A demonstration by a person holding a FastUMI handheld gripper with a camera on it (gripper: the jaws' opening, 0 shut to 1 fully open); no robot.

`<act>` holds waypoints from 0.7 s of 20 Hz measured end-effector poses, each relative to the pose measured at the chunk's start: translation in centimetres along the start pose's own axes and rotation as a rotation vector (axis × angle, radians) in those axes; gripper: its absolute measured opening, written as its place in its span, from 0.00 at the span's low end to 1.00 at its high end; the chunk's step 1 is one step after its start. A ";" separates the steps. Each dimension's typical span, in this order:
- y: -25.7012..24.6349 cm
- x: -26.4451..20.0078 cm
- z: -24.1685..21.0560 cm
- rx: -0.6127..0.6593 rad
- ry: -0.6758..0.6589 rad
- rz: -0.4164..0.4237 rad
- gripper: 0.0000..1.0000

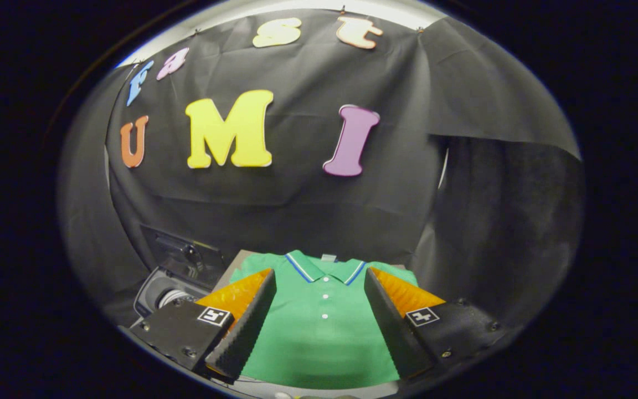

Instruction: Put the clothes into the washing machine and then close the washing machine lid.

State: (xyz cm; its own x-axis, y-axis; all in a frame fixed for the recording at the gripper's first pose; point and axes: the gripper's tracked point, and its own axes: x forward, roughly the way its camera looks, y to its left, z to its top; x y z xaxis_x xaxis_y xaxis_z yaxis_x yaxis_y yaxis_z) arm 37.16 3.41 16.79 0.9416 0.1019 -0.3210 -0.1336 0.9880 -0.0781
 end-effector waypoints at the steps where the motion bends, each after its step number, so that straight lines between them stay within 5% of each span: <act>1: -0.1 0.9 -0.4 0.005 0.026 0.010 1.00; 14: -0.4 7.2 -6.8 0.098 0.355 0.023 1.00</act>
State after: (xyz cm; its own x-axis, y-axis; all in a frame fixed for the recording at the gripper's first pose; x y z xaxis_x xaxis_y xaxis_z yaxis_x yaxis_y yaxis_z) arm 41.93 2.93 8.06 0.7705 0.0948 -0.6303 -0.1074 0.9940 0.0182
